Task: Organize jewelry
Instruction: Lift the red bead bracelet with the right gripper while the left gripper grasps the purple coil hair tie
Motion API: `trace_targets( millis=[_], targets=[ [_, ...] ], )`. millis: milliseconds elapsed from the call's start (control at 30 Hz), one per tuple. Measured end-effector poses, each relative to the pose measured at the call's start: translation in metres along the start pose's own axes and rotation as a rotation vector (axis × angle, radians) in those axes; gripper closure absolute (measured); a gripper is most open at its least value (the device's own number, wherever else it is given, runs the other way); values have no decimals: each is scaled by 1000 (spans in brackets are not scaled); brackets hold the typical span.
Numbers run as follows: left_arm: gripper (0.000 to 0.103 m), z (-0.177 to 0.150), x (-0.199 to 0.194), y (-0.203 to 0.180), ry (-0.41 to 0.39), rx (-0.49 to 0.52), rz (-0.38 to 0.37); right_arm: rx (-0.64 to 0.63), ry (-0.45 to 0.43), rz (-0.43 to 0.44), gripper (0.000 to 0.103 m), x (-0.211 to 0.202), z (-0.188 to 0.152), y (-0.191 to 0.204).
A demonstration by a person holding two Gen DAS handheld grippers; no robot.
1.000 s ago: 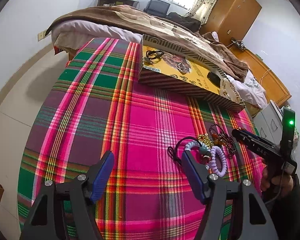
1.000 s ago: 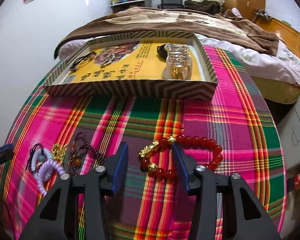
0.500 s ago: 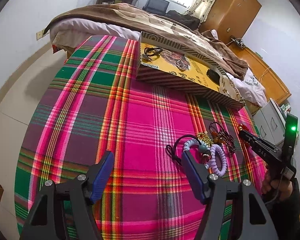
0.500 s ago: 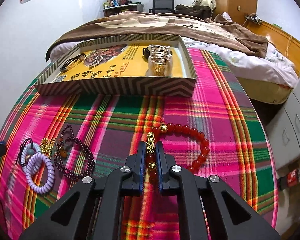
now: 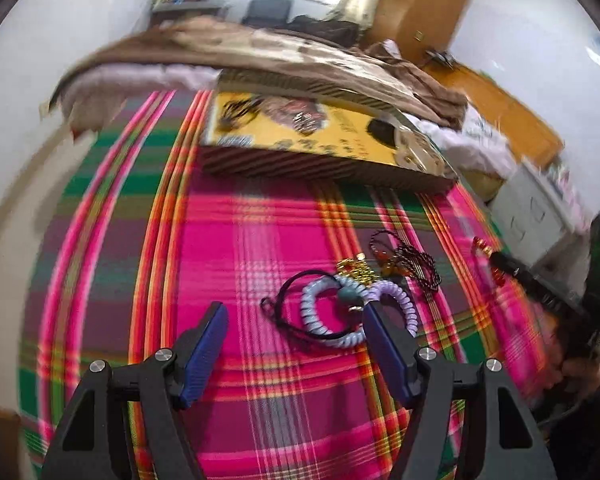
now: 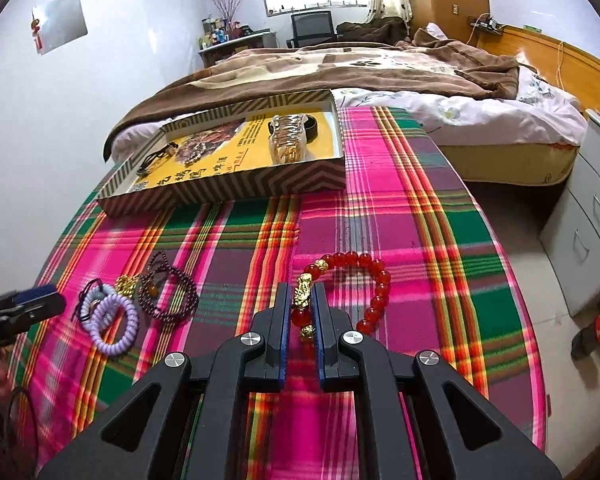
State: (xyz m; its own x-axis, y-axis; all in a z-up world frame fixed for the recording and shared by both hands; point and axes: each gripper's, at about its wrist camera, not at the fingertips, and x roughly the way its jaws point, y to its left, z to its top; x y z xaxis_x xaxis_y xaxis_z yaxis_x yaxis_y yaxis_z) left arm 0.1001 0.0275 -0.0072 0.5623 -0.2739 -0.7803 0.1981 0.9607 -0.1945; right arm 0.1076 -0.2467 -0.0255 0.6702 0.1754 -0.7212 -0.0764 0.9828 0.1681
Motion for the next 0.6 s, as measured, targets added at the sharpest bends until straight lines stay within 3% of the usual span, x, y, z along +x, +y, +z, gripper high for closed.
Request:
trace_targets(
  millis=[100, 233, 367, 600],
  targets=[
    [34, 2, 4, -22, 10, 95, 16, 6, 2, 6, 93, -2, -4, -1],
    [40, 3, 12, -38, 22, 140, 33, 18, 3, 16, 93, -4, -8, -4],
    [58, 5, 22, -41, 36, 144, 103, 25, -1, 26, 93, -7, -9, -8],
    [60, 4, 18, -36, 30, 147, 141, 40, -2, 37, 93, -7, -11, -14]
  ],
)
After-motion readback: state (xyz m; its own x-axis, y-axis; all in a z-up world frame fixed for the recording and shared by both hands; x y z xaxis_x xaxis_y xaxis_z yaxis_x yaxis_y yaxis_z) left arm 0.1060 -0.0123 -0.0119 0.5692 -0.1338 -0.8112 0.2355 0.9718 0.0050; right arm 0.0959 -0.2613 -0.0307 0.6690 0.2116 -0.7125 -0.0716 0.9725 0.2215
